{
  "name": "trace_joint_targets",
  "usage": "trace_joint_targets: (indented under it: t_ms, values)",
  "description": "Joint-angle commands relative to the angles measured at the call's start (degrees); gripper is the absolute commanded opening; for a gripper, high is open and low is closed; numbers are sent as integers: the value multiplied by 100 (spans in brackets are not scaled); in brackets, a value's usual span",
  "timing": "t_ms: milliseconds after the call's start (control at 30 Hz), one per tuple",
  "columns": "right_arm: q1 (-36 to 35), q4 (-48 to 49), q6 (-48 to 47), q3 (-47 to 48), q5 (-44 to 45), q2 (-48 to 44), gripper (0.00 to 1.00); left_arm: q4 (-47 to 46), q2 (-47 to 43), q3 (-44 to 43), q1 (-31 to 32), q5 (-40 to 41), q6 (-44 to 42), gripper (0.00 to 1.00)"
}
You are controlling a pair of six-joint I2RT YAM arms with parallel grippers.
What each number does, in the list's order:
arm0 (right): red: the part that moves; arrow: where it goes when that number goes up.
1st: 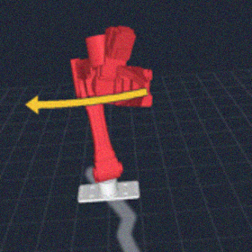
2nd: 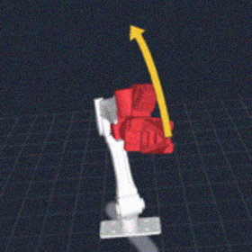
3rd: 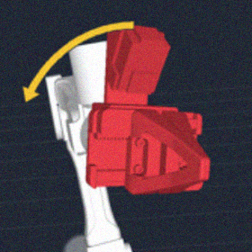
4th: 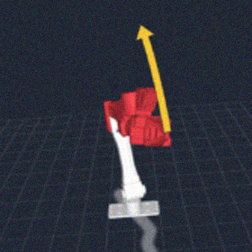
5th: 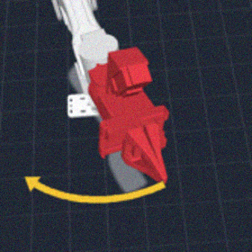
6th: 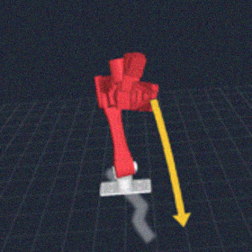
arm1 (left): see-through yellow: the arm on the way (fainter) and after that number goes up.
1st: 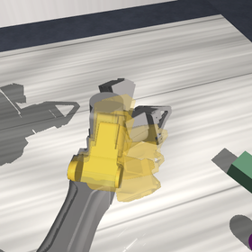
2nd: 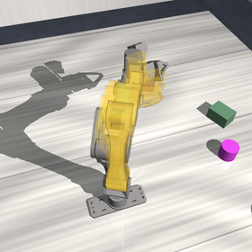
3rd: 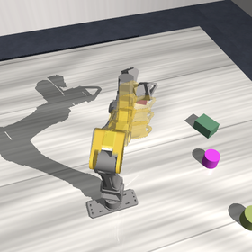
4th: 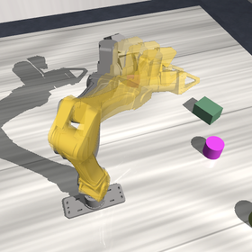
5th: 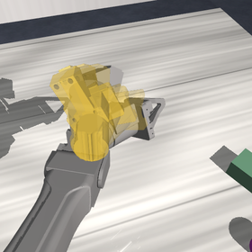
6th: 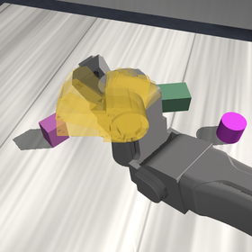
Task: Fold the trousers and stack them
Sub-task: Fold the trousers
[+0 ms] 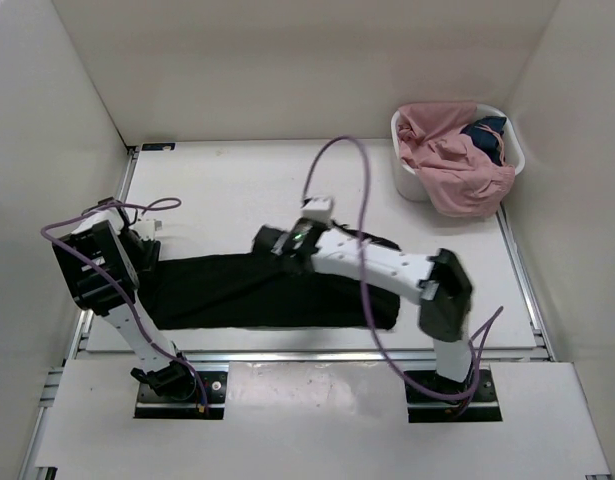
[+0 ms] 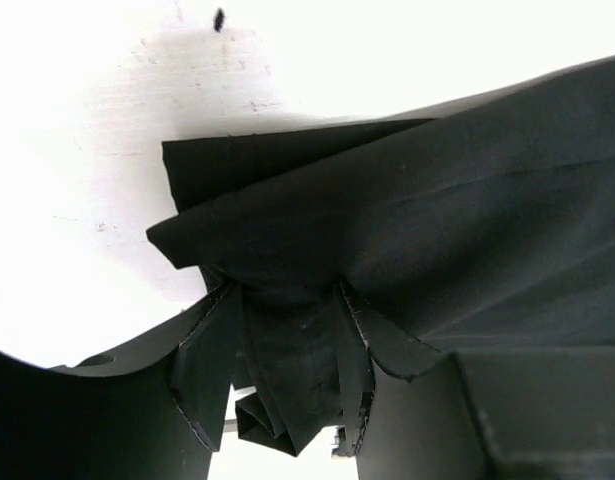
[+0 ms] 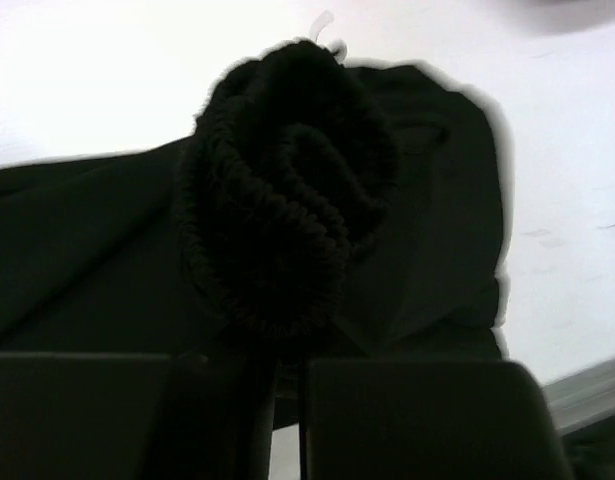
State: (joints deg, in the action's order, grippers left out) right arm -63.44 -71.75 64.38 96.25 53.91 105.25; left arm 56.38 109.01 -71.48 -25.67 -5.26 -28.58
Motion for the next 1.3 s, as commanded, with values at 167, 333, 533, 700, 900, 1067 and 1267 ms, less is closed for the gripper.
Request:
trace_joint_targets:
  t_ms: [167,333,533,700,900,1067,1267]
  values:
    - [-828,-1211,1850,1827,67,1673,0,-584,-64,310,124,-19,72,53]
    - [-960,-123,1385,1696,-380,1954,0,-584,-117,363,247,-81,72,53]
    - [-1100,879,130,1757,-890,2237,43,-523,-117,91,247,-28,72,53]
    - [-1478,1759,-1521,1871,-1242,2026,70,-470,-117,-41,247,86,19,55]
    - [-1680,2585,-2263,1548,-1261,1078,72,-312,-170,-366,247,218,-34,58]
    - [-1523,2335,-1255,361,-717,137,69,-198,-433,-594,247,271,-148,60]
    - [-121,1449,446,-1376,-1239,-1127,99,162,-486,-1129,247,271,-140,62]
